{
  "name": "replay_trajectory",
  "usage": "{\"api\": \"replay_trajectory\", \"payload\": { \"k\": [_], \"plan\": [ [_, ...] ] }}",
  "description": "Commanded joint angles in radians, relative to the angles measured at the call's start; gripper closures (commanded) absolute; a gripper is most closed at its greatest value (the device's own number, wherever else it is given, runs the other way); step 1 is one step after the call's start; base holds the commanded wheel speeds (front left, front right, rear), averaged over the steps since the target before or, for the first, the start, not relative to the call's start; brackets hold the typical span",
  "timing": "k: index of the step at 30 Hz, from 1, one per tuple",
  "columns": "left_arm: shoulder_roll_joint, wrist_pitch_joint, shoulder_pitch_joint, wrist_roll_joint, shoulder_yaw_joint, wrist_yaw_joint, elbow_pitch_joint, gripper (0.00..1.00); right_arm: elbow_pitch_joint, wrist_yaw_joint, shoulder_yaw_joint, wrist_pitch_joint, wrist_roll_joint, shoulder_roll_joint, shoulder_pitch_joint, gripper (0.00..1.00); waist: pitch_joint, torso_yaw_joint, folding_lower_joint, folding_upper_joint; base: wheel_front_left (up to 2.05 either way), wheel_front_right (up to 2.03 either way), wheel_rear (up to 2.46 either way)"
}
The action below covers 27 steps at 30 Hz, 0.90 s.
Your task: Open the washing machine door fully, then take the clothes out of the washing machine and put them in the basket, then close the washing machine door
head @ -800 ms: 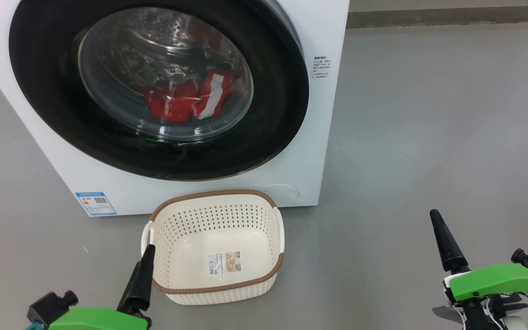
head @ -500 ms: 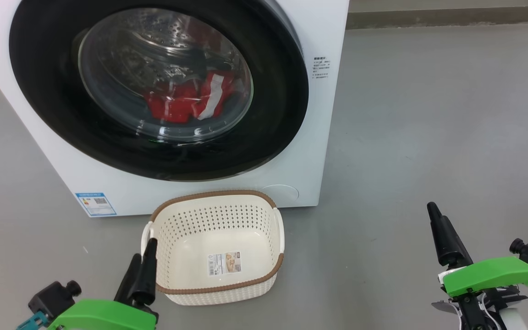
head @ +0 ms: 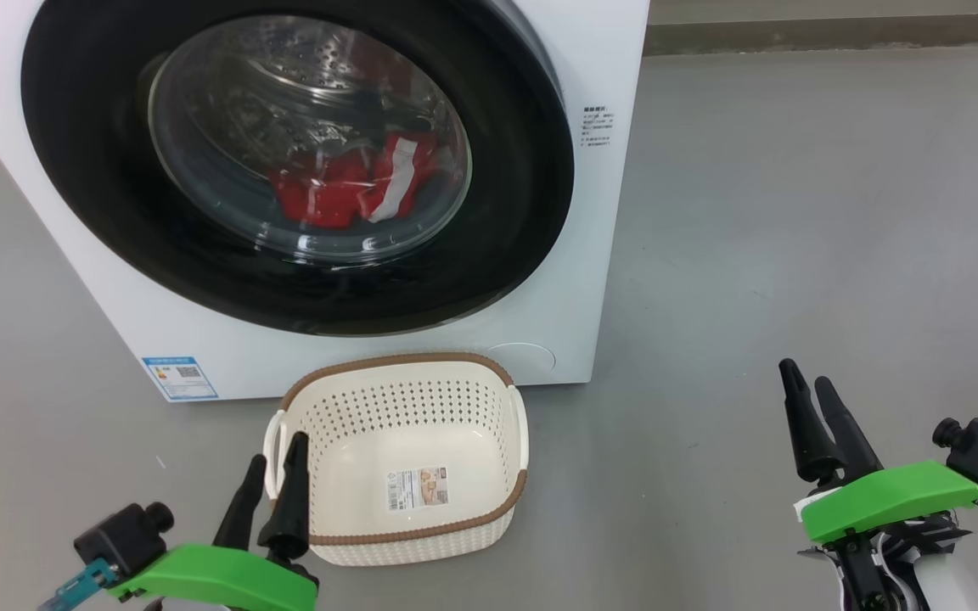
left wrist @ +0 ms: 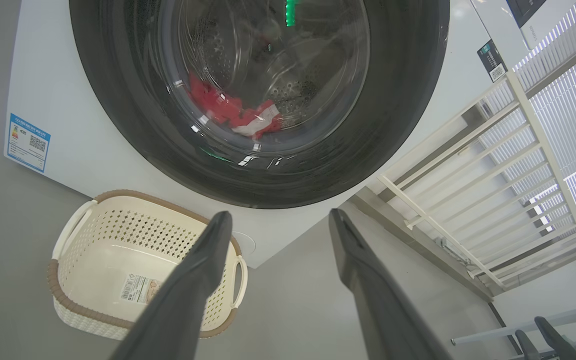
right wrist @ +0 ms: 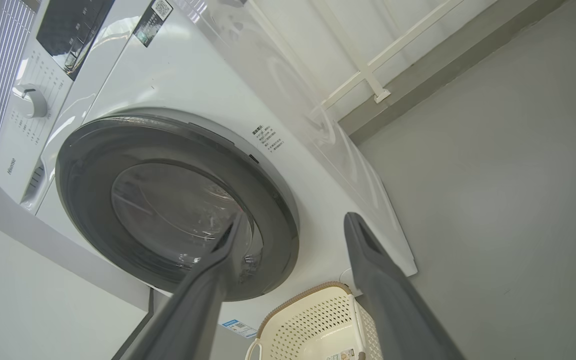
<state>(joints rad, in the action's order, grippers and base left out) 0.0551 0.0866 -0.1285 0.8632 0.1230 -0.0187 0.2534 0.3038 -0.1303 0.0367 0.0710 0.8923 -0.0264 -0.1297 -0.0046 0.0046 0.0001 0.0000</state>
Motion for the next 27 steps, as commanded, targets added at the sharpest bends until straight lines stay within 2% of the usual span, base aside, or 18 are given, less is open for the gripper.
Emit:
{"api": "replay_trajectory", "payload": {
  "k": [1, 27],
  "plan": [
    [0.019, 0.013, -0.05, -0.03, -0.013, -0.007, -0.021, 0.0, -0.033, 0.0, -0.02, 0.012, -0.031, -0.011, -0.057, 0.0, -0.001, 0.0, -0.0001, 0.0, 0.0, 0.0, 0.0],
    [0.035, 0.09, -0.092, -0.32, 0.034, -0.093, -0.028, 0.0, -0.069, 0.0, -0.051, 0.067, -0.33, -0.017, -0.095, 0.0, -0.002, 0.001, -0.0001, 0.0, 0.0, 0.0, 0.0]
  ]
}}
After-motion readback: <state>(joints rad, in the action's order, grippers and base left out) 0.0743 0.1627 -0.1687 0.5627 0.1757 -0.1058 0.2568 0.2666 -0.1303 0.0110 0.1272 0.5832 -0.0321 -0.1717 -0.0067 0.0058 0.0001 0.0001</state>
